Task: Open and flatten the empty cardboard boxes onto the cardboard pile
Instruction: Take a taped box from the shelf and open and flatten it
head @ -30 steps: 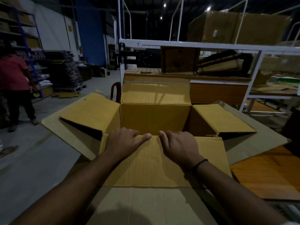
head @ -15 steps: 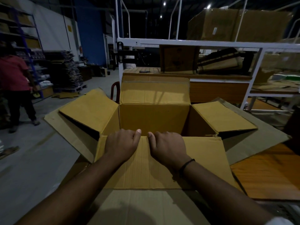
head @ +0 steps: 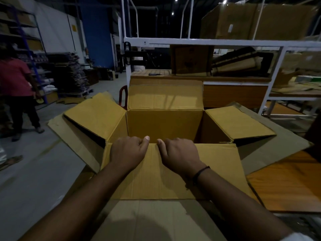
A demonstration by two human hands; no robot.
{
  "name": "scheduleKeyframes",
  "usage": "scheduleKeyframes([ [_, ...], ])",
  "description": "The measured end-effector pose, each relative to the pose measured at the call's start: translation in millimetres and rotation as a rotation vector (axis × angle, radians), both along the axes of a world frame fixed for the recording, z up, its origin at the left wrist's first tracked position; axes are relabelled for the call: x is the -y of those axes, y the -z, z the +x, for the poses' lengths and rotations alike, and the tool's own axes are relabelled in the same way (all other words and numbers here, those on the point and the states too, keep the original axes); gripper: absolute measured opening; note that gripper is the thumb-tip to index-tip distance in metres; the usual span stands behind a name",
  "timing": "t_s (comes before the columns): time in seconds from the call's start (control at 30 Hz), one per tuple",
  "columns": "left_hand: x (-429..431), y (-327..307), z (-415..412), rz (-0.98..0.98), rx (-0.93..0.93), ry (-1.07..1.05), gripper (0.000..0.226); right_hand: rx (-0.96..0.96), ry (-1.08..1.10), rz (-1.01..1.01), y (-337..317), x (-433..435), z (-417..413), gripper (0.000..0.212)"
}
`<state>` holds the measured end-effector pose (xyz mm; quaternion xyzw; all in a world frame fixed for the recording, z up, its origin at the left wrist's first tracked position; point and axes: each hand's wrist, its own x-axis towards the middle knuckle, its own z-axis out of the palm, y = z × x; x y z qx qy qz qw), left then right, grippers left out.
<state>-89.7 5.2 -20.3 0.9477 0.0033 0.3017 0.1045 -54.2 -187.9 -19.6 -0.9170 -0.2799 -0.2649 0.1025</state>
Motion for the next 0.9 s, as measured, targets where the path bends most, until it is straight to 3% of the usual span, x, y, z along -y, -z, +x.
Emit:
scheduleKeyframes([
  [0.13, -25, -6, 4, 0.223, -0.117, -0.215, 0.091, -0.161, 0.050, 0.023, -8, 31, 12, 0.066],
  [0.23, -41, -13, -2, 0.215, -0.265, -0.301, 0.108, -0.194, 0.141, 0.010, -12, 60, 22, 0.076],
  [0.37, -44, -14, -2, 0.149, -0.330, -0.329, 0.114, -0.251, 0.479, -0.093, -20, 105, 47, 0.102],
  [0.47, -44, -15, 1, 0.140, -0.349, -0.359, 0.121, -0.316, 0.615, -0.054, -25, 122, 53, 0.111],
  [0.77, -53, -20, -6, 0.131, -0.381, -0.327, 0.124, -0.382, 0.586, -0.052, -28, 135, 56, 0.116],
  [0.9, -49, -21, -7, 0.100, -0.432, -0.310, 0.120, -0.382, 0.563, -0.044, -27, 134, 46, 0.108],
])
